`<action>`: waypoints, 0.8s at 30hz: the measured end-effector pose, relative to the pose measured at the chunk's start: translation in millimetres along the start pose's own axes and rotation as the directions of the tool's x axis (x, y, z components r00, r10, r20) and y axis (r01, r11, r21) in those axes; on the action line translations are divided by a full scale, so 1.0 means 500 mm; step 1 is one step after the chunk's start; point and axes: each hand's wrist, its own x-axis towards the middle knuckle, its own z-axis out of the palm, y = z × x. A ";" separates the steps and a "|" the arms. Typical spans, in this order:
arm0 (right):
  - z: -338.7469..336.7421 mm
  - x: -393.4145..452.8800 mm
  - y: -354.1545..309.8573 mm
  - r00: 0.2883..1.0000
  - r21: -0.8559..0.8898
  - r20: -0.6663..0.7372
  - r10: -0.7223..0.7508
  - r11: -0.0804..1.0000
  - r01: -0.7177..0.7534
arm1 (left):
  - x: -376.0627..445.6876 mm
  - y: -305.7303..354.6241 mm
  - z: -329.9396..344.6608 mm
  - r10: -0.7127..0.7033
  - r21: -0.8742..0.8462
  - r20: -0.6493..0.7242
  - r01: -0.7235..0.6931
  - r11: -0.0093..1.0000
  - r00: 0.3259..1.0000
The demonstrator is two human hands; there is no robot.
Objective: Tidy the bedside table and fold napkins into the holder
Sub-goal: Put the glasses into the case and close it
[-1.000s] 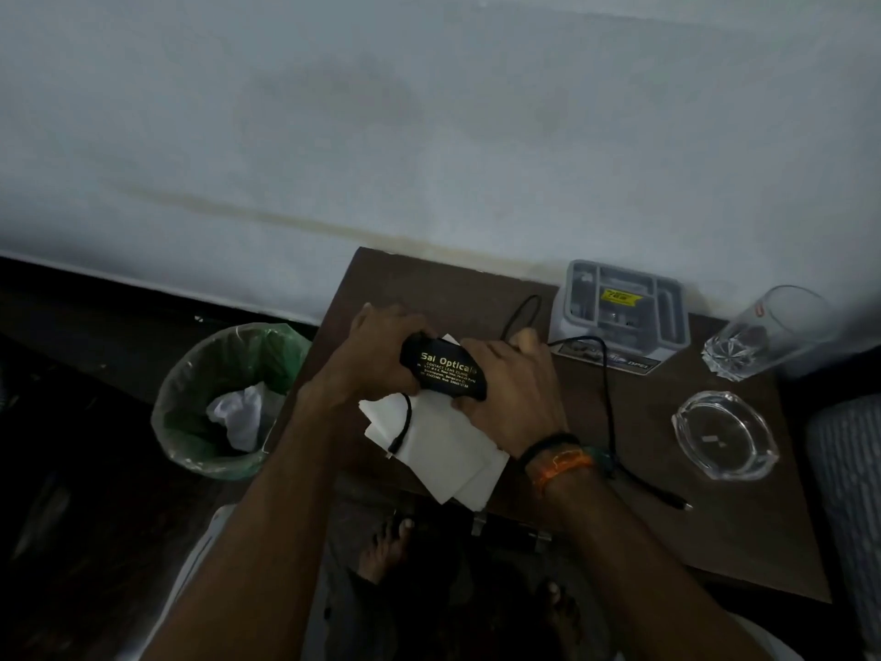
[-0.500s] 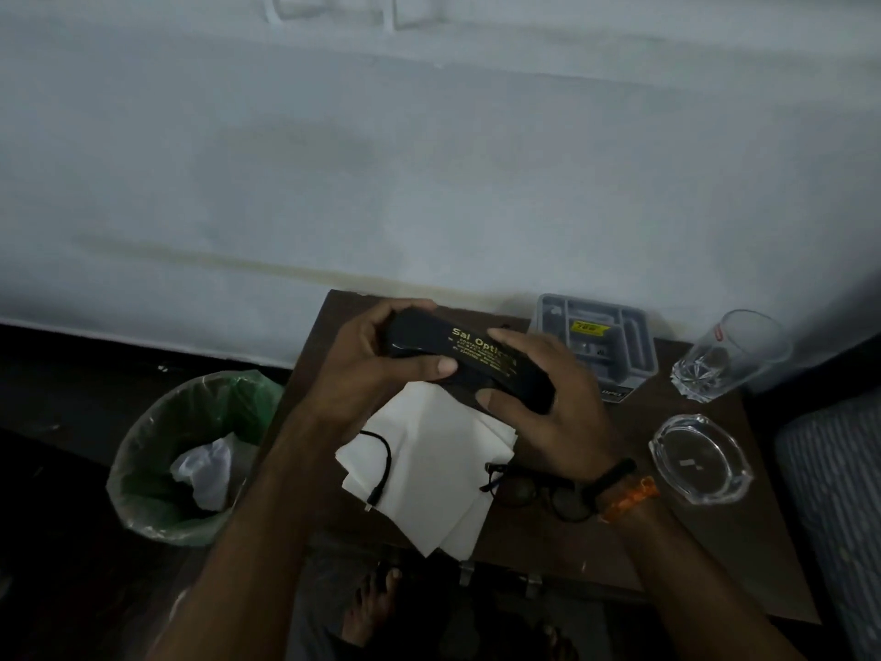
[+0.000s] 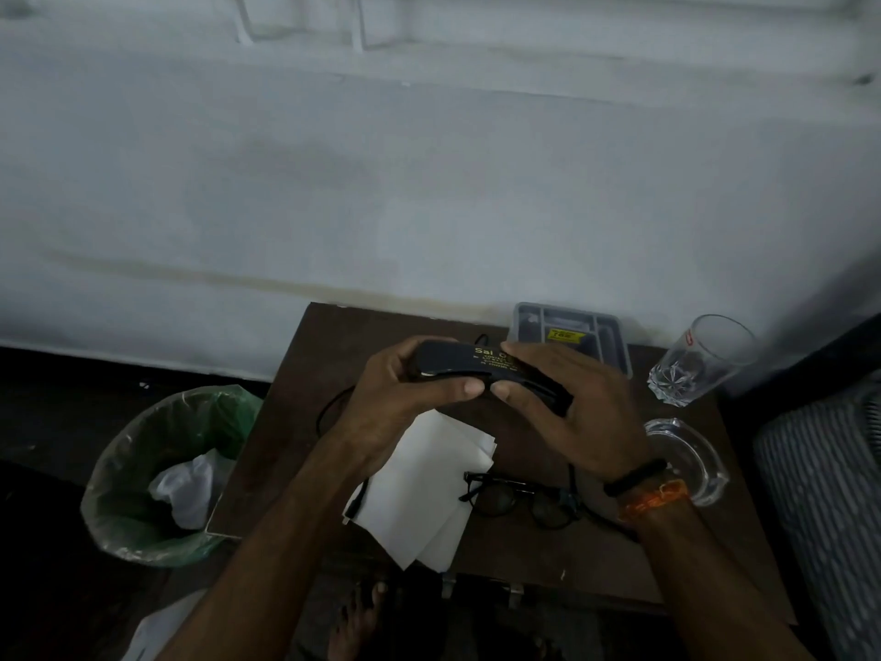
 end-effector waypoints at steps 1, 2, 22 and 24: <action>0.001 -0.001 0.001 1.000 -0.039 0.008 -0.016 0.999 0.016 | 0.001 -0.001 0.001 0.001 0.003 -0.003 -0.001 1.000 1.000; 0.002 -0.001 0.001 0.999 -0.076 0.017 -0.030 0.997 0.031 | 0.001 -0.001 0.001 -0.001 -0.001 -0.004 0.001 1.000 1.000; -0.007 0.037 -0.006 0.997 -0.212 -0.036 -0.063 0.976 0.054 | -0.010 0.001 -0.006 0.038 -0.075 0.146 -0.027 0.997 0.989; -0.013 0.044 -0.002 0.998 -0.125 -0.065 -0.004 0.992 -0.004 | -0.008 0.001 -0.004 0.042 -0.094 0.132 -0.030 0.995 0.990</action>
